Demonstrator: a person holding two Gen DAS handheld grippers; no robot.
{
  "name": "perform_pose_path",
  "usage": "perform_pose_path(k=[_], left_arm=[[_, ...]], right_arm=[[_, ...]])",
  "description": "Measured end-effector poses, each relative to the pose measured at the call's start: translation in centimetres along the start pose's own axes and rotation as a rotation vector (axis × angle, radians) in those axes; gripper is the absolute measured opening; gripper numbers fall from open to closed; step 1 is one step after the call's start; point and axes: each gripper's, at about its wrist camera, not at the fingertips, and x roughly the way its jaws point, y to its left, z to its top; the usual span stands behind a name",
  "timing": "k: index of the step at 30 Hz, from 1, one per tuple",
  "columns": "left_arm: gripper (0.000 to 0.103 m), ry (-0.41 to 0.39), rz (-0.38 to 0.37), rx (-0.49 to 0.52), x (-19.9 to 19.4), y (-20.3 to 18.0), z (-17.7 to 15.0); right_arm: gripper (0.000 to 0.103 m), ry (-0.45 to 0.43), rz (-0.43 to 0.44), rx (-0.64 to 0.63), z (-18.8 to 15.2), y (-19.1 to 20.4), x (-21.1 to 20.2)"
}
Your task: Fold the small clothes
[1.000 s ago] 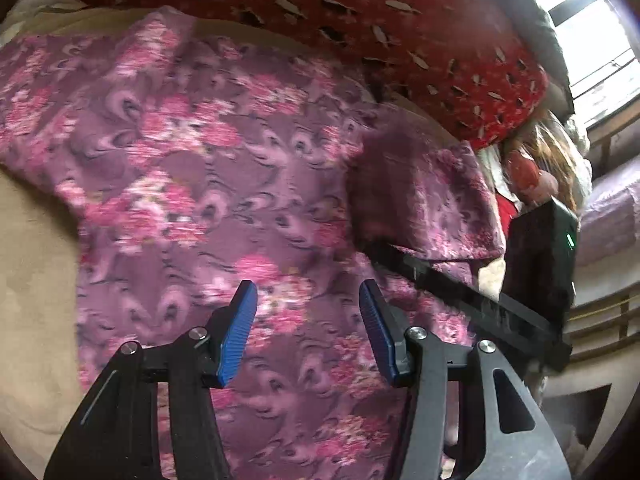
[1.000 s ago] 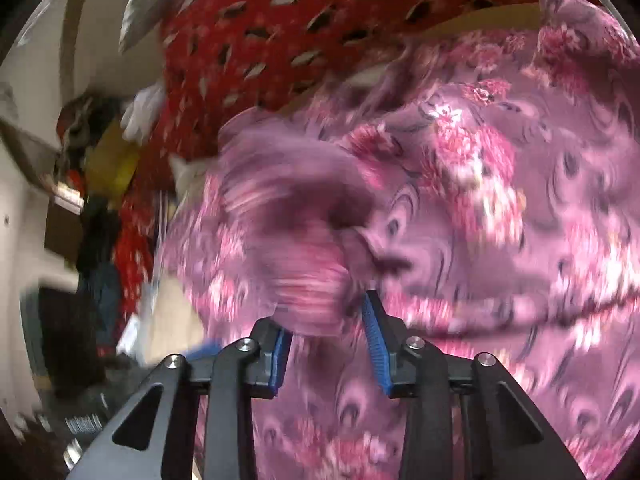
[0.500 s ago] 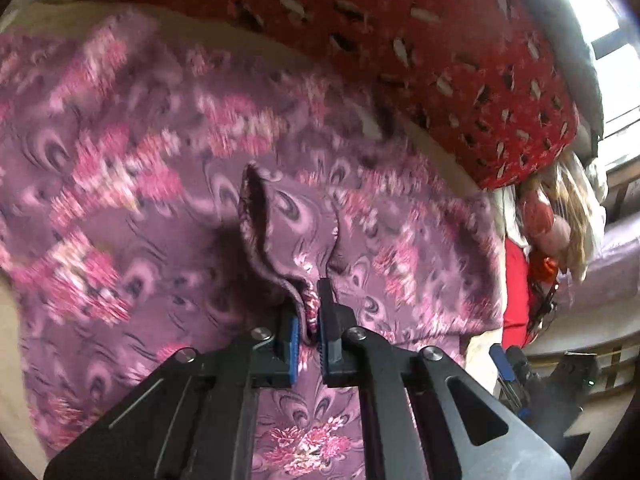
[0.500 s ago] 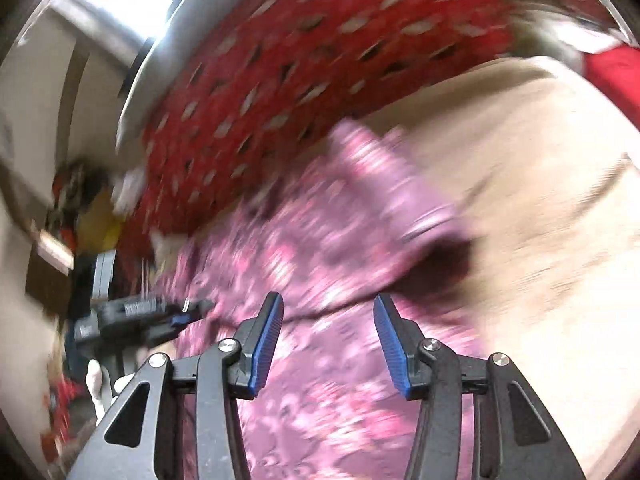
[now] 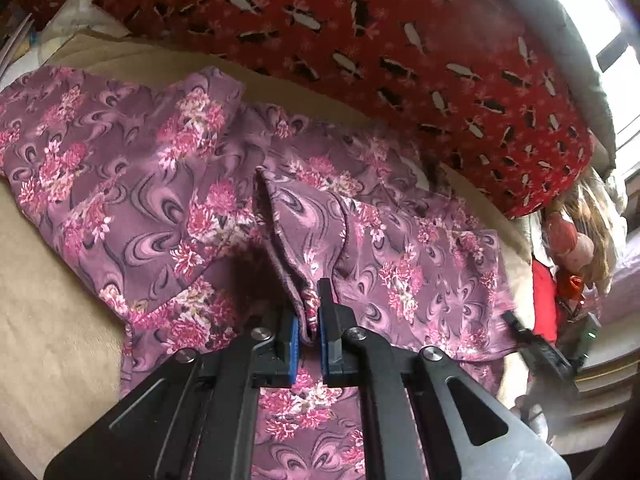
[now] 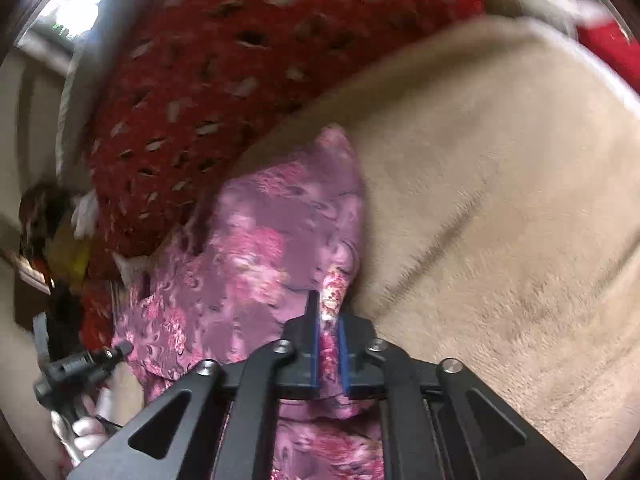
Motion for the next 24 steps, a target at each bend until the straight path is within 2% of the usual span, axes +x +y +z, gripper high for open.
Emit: perform_pose_path(k=[2,3,4,5,6,8,10,12,14,16,17,19,21,24], left_arm=[[0.007,0.024,0.048,0.012,1.5,0.4,-0.3],[0.010,0.044,0.078,0.017,2.1,0.8,-0.6],[0.013,0.076,0.118,0.025,3.2,1.0,-0.7],[0.014,0.090,0.109,0.026,3.6,1.4,-1.0],[0.014,0.078,0.095,0.022,3.1,1.5,-1.1],[0.014,0.033,0.022,-0.002,0.6,1.9,-1.4],[0.015,-0.015,-0.039,-0.024,-1.1,1.8,-1.5],[0.021,-0.024,-0.050,-0.015,-1.4,1.0,-1.4],[0.024,-0.011,0.016,0.035,0.2,0.0,-1.2],[0.024,0.054,0.096,0.071,2.7,-0.2,-1.0],[0.024,0.091,0.094,0.062,3.3,0.4,-1.0],[0.024,0.100,0.009,-0.008,2.4,2.3,-0.5],[0.024,0.044,-0.038,-0.058,0.0,4.6,0.3],[0.029,-0.041,-0.028,-0.122,-3.7,9.3,2.1]], right_arm=[[0.007,-0.122,-0.008,-0.018,-0.3,0.0,-2.2],[0.007,-0.135,-0.030,-0.007,-0.5,-0.4,-2.2],[0.007,-0.077,-0.057,0.006,-0.7,-1.2,-1.1],[0.007,0.005,-0.098,0.016,-0.9,-1.9,0.3],[0.008,0.045,-0.120,0.022,-1.1,-2.2,0.9],[0.015,-0.018,-0.131,0.011,-1.2,-1.3,-0.9],[0.015,-0.106,-0.119,-0.013,-1.1,0.1,-2.8],[0.018,-0.151,-0.075,-0.057,-0.8,2.7,-3.5],[0.024,-0.115,-0.025,-0.117,-0.9,5.3,-2.7],[0.024,-0.051,-0.002,-0.176,-1.8,8.4,-0.7],[0.024,-0.026,0.004,-0.200,-2.3,9.5,0.2],[0.024,0.011,0.014,-0.254,-3.2,12.1,1.9],[0.024,0.045,0.036,-0.301,-4.1,14.3,3.3],[0.024,0.087,0.076,-0.343,-5.1,17.8,5.9]])
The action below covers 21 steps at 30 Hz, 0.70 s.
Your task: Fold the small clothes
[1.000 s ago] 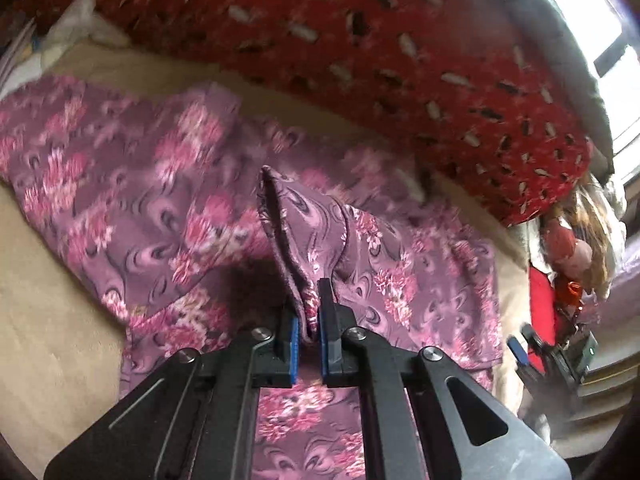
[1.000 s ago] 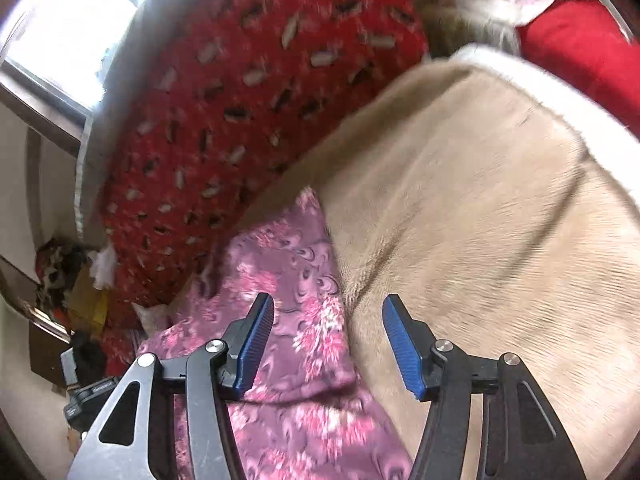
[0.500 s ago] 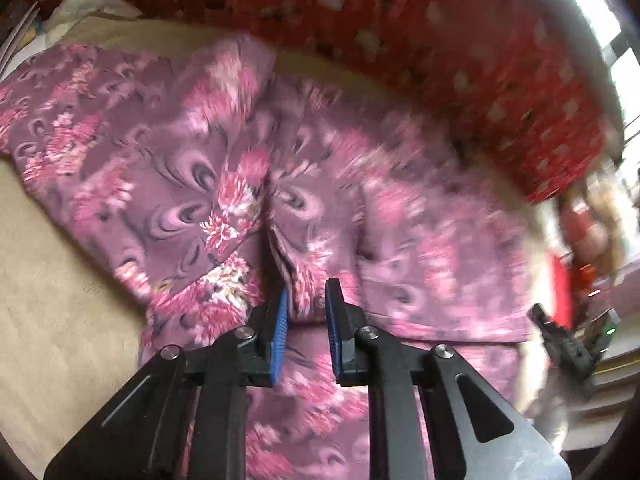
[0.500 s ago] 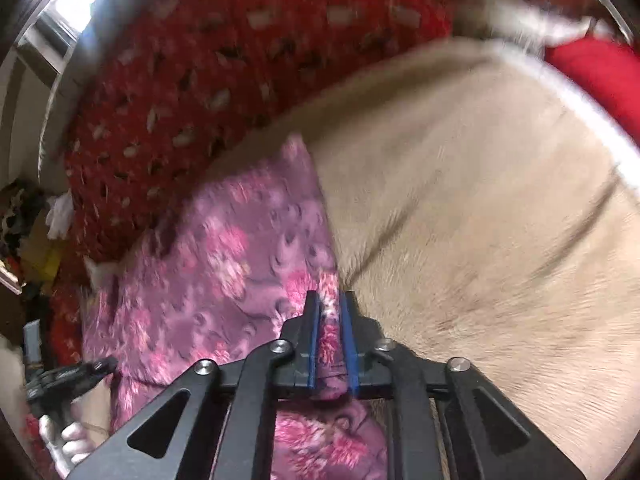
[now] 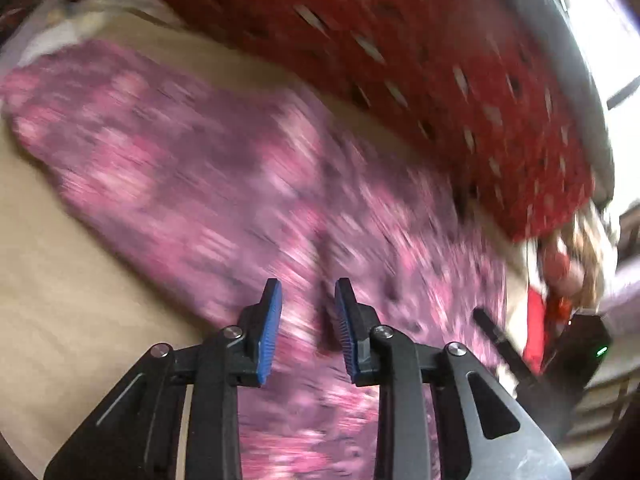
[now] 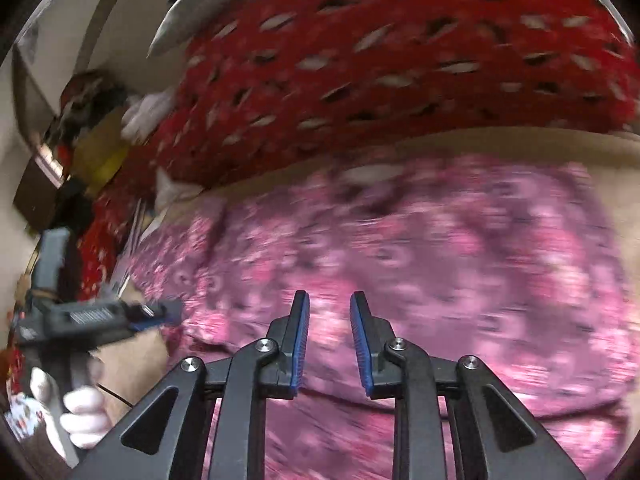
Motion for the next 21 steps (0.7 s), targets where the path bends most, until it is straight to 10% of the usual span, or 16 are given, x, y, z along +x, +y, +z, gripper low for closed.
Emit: perform_pose_path(k=[3,7,8,16,19,21], left_arm=[[0.052,-0.083,0.076,-0.103,-3.0,6.0,2.6],[0.052,-0.101,0.119,-0.315,-4.9,15.7,6.3],[0.052,-0.103,0.114,-0.368,-4.9,17.6,7.0],[0.050,-0.107,0.057,-0.575,-1.6,22.2,9.0],[0.003,-0.140,0.047,-0.582,-1.6,21.5,9.9],[0.002,-0.154,0.056,-0.546,-2.5,20.4,10.4]], right_arm=[[0.024,0.032,0.062,-0.025,-0.5,2.8,3.0],[0.033,0.130,0.067,-0.081,-2.9,5.2,8.3],[0.033,0.042,0.060,-0.127,-3.8,5.6,7.9],[0.036,0.015,0.088,-0.128,-4.4,5.0,7.4],[0.036,0.013,0.095,-0.125,-4.2,5.2,7.9],[0.036,0.012,0.104,-0.120,-4.2,5.0,7.5]])
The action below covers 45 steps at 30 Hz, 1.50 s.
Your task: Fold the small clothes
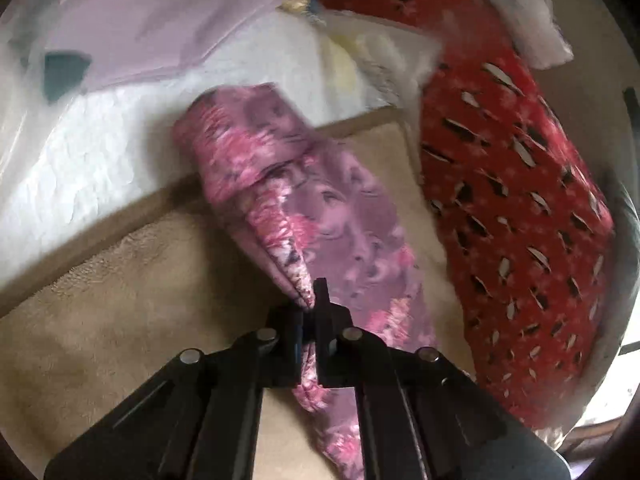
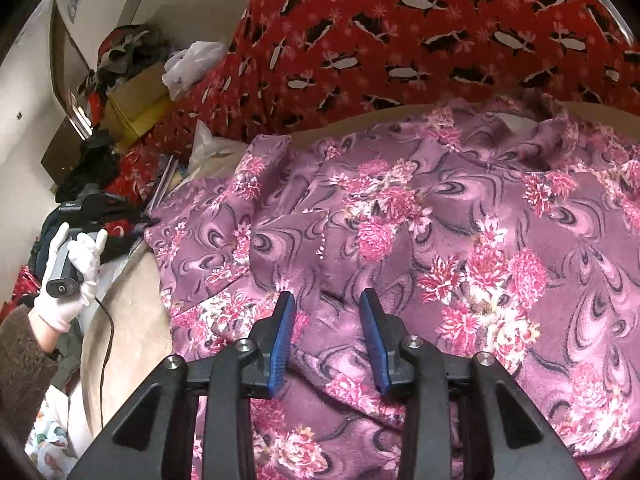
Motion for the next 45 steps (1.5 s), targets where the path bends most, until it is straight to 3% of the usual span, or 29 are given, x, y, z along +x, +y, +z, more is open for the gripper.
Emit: perform_pose_path(k=[4,12,15,19,21,23,26,29,33,36,39,40,41,45], left_arm=[[0.002,-0.077,-0.027,0.177,-4.0,-5.0,-1.9],[0.002,-0.075,-0.118,0.437,-8.7,-14.9,-9.0],[0.002,-0.041,-0.146,0.517,-8.5,-18.3,-12.7],[0.002,0.023,-0.172,0.627,-7.7,-22.6,-18.6],[0.002,0.054,-0.177,0.671,-6.7,-24.1,-21.3],[0.002,0.093,-0.180,0.701,-5.2,-25.1,-23.9],[0.002,0.155,-0.154,0.737,-2.0,-25.6,-27.8],[0.002,0.257,-0.091,0.720,2.6,-24.2,-30.5],[0.002,0.378,-0.011,0.657,6.7,-20.8,-31.7],[0.006,0.409,-0.132,0.594,4.1,-18.8,-30.4],[0.030,0.375,-0.275,0.546,-0.8,-15.9,-28.1],[0.044,0.345,-0.283,0.524,-1.8,-15.1,-27.4],[0.049,0.304,-0.283,0.478,-2.8,-13.5,-26.1],[0.049,0.300,-0.229,0.337,-1.4,-9.4,-23.3]], right_arm=[[0.036,-0.003,0.018,0.014,-0.2,-0.5,-0.4],[0.037,0.054,0.034,0.090,0.9,-1.4,-3.0],[0.043,0.005,-0.055,0.074,1.0,-2.9,-6.2],[0.057,-0.056,-0.289,0.014,0.7,-6.0,-10.3],[0.061,-0.047,-0.344,0.056,0.0,-8.6,-11.2],[0.059,-0.020,-0.332,0.136,-1.3,-11.4,-11.2],[0.059,-0.106,-0.238,0.171,-2.5,-12.8,-12.4],[0.062,-0.101,-0.251,0.145,-2.5,-12.5,-12.1],[0.067,-0.094,-0.254,0.120,-2.3,-12.3,-12.0],[0.067,-0.075,-0.253,0.125,-2.0,-12.3,-12.1],[0.068,-0.058,-0.242,0.140,-1.0,-11.4,-12.5],[0.068,-0.073,-0.212,0.135,-0.5,-10.8,-12.8],[0.068,-0.093,-0.186,0.113,0.1,-9.7,-13.1],[0.069,-0.096,-0.108,-0.101,2.7,-2.9,-12.1]])
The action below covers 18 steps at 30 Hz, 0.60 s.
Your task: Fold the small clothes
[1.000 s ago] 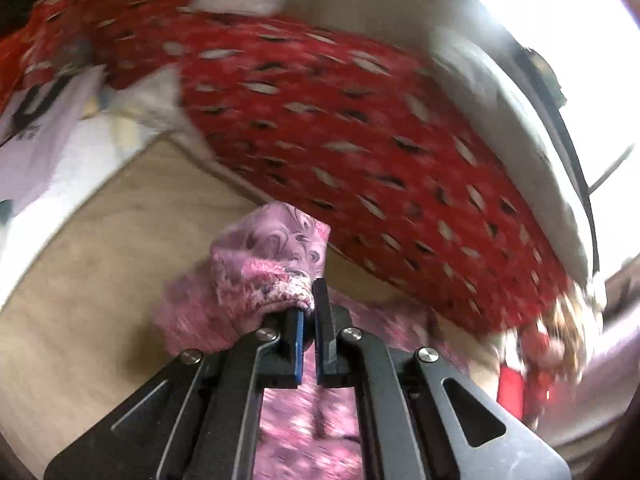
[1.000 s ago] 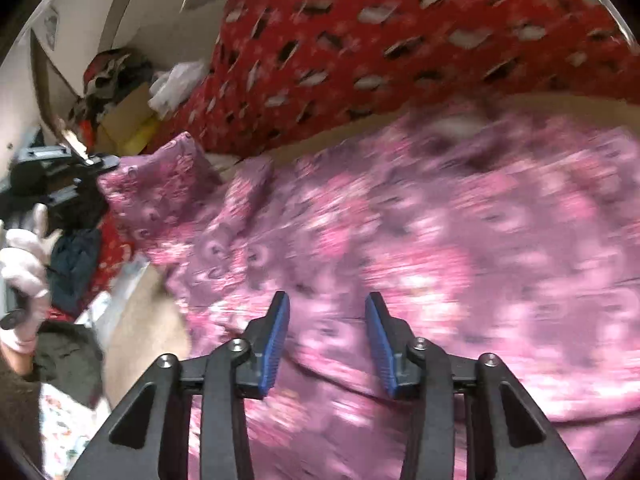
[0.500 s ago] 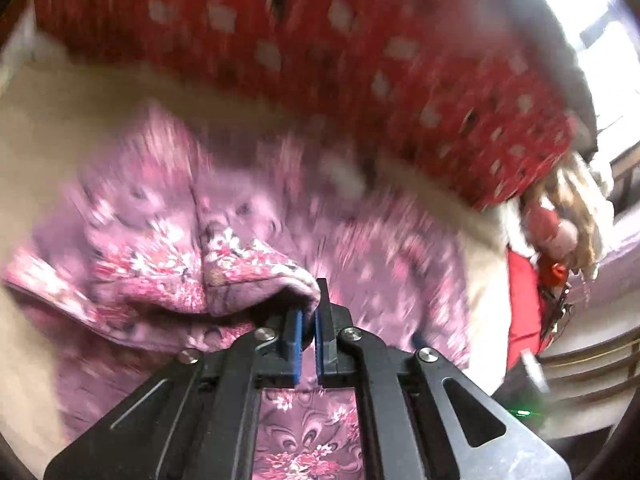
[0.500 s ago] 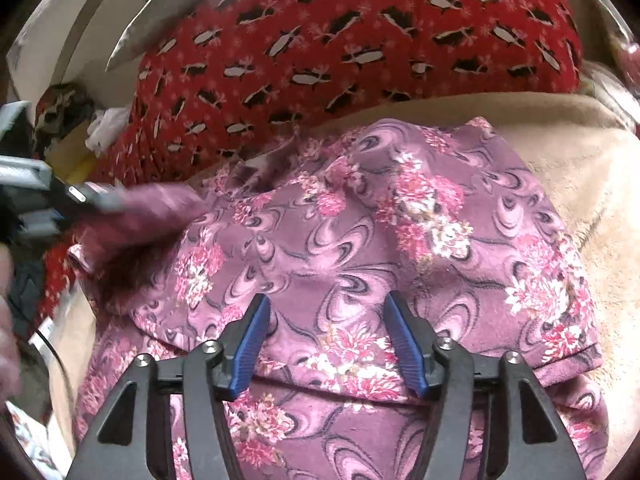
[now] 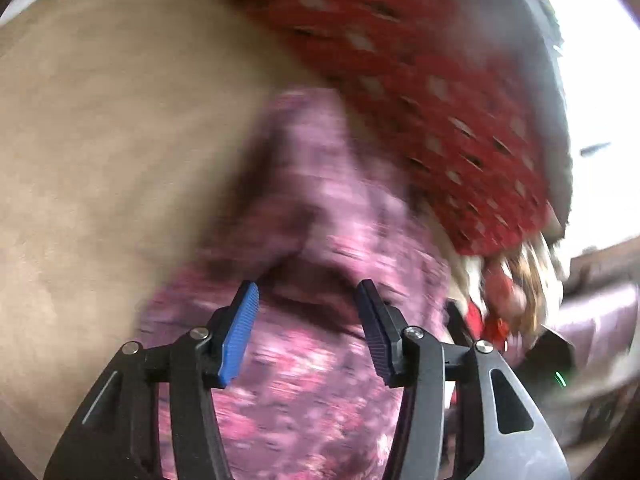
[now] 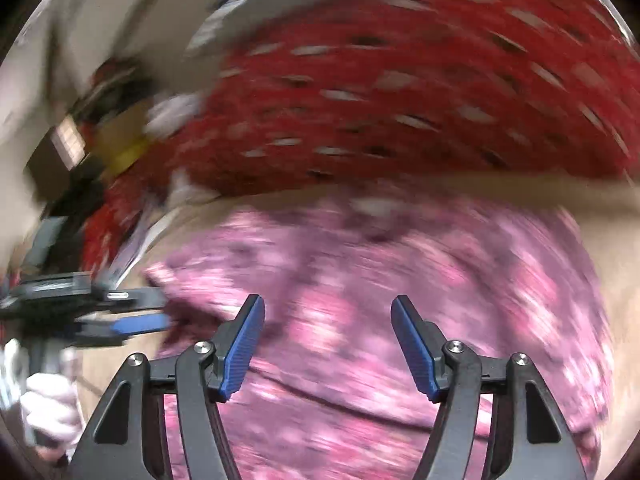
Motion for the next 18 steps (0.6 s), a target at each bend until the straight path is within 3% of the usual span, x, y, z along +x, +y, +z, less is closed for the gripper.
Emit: perform_pose_path(k=[2,4,9,11,12,16,18], left_arm=[[0.049,0.035,-0.024,-0.108,0.7,2.8,0.5],[0.049,0.040,-0.043,-0.150,1.1,4.1,0.7],[0.049,0.041,-0.067,-0.162,1.1,5.0,0.4],[0.049,0.040,-0.066,-0.155,1.1,5.4,0.4],[0.049,0.039,-0.066,-0.154,1.2,5.6,0.4],[0.049,0.024,-0.059,-0.136,1.3,5.4,-0.5],[0.049,0.019,-0.057,-0.124,1.4,5.2,-0.9]], right_arm=[[0.069,0.029,0.006,-0.164,0.3,4.1,1.4],[0.069,0.066,-0.011,-0.297,0.0,7.2,3.0],[0.065,0.122,-0.157,-0.546,-1.0,11.8,7.7],[0.039,0.131,-0.187,-0.598,-1.3,12.5,8.8],[0.018,0.142,-0.174,-0.592,-1.2,12.4,9.0],[0.017,0.080,-0.090,-0.393,0.1,8.9,6.2],[0.016,0.035,-0.029,-0.192,0.7,5.3,3.6]])
